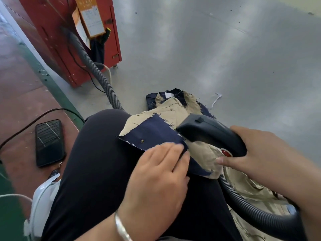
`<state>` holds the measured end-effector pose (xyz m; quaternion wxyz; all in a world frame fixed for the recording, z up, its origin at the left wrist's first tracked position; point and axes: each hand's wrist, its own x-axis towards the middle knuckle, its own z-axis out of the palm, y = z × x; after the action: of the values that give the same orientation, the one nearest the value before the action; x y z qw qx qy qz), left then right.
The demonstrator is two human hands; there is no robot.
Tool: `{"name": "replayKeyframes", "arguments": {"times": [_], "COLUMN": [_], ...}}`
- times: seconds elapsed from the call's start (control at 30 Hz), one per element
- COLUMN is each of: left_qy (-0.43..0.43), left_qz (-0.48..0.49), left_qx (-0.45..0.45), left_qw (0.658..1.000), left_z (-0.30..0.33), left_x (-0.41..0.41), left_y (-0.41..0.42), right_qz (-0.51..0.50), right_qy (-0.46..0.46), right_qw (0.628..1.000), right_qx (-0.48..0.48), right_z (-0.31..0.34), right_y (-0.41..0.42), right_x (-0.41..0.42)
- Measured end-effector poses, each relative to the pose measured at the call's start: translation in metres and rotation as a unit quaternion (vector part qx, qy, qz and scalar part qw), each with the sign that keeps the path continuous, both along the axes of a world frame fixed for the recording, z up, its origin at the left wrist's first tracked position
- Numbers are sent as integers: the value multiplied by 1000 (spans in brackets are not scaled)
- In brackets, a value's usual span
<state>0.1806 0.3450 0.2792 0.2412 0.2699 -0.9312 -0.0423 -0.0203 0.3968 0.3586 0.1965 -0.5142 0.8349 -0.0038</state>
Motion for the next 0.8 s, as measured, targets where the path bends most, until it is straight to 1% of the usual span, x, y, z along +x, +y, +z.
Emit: {"name": "replayKeyframes", "arguments": {"times": [0.07, 0.17, 0.27, 0.37, 0.4, 0.47, 0.53, 0.67, 0.73, 0.8], "left_qy": [-70, -110, -116, -108, -107, -107, -98, -79, -67, -64], "left_qz": [7, 11, 21, 16, 17, 22, 28, 28, 28, 25], "left_qx": [11, 33, 49, 75, 73, 56, 43, 3, -11, -11], "left_qw": [997, 993, 992, 991, 991, 992, 994, 996, 997, 998], "left_z": [-13, -19, -20, -22, -22, -22, -24, -31, -36, -38], "left_x": [-6, -12, -10, -5, -4, -4, -5, -11, -12, -12], "left_y": [3, 10, 17, 21, 21, 21, 23, 27, 28, 28], "right_qz": [-9, -42, -52, -46, -39, -9, 27, 61, 78, 74], "right_qy": [13, 13, -11, -33, -31, 12, 53, 68, 97, 122], "right_qw": [1000, 998, 997, 995, 995, 996, 995, 995, 992, 987], "right_qx": [-11, -36, -47, -78, -88, -90, -79, -32, 14, 67], "right_z": [-1, 2, 12, 30, 36, 43, 45, 34, 25, 20], "right_y": [-6, -36, -63, -56, -47, -25, -3, 30, 31, 24], "right_x": [1, -6, -17, -22, -21, -16, -11, 0, 12, 22]}}
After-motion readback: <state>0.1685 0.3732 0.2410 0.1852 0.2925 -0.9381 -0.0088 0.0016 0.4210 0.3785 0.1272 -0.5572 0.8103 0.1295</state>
